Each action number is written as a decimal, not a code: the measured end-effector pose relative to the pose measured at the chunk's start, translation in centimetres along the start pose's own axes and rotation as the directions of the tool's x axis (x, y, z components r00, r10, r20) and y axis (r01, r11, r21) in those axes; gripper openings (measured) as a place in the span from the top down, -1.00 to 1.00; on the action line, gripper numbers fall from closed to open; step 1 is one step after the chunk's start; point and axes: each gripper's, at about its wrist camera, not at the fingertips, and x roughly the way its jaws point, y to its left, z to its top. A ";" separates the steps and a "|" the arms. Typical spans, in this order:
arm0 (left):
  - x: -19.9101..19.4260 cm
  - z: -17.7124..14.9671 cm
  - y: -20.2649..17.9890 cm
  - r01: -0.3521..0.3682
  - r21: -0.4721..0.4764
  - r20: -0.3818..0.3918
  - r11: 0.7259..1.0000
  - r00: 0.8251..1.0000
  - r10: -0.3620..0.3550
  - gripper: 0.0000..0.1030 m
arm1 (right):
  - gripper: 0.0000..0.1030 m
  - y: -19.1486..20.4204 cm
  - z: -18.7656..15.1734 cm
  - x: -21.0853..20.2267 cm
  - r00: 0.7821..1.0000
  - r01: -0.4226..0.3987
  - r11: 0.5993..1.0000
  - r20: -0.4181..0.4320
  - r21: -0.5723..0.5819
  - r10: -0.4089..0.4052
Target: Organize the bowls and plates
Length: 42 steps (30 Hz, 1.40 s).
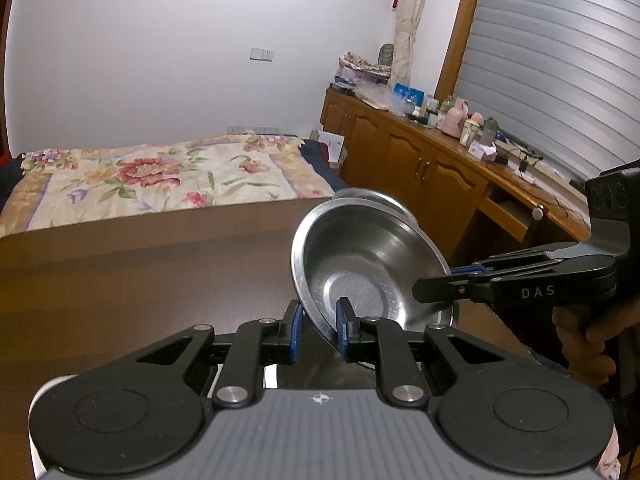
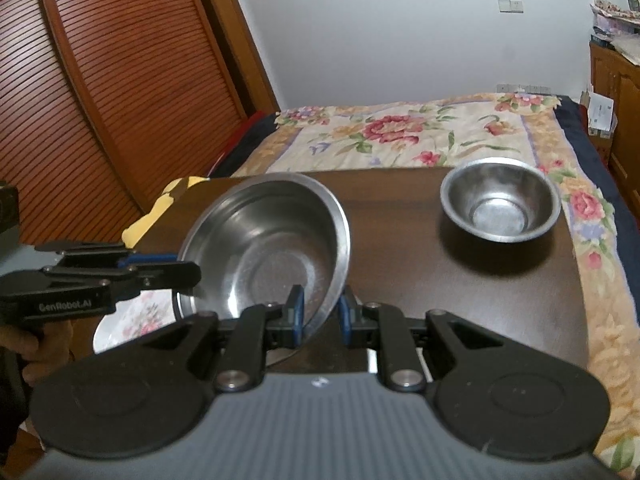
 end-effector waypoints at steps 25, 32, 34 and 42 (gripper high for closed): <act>1.2 -4.8 -1.3 -0.075 0.095 -0.043 0.993 0.996 0.079 0.60 | 0.61 2.3 -4.5 0.4 0.996 0.082 0.991 -0.029 -0.109 -0.085; 1.4 -5.2 -1.3 -0.097 0.134 -0.034 0.986 0.994 0.102 0.61 | 0.65 2.6 -4.5 0.4 0.993 0.117 0.977 -0.014 -0.179 -0.121; 1.5 -5.4 -1.4 -0.111 0.149 -0.029 0.983 0.993 0.117 0.61 | 0.67 2.7 -4.5 0.4 0.991 0.125 0.972 -0.013 -0.198 -0.130; 1.7 -5.5 -1.5 -0.127 0.164 -0.027 0.978 0.991 0.133 0.67 | 0.75 3.0 -4.3 0.4 0.989 0.137 0.961 -0.018 -0.238 -0.145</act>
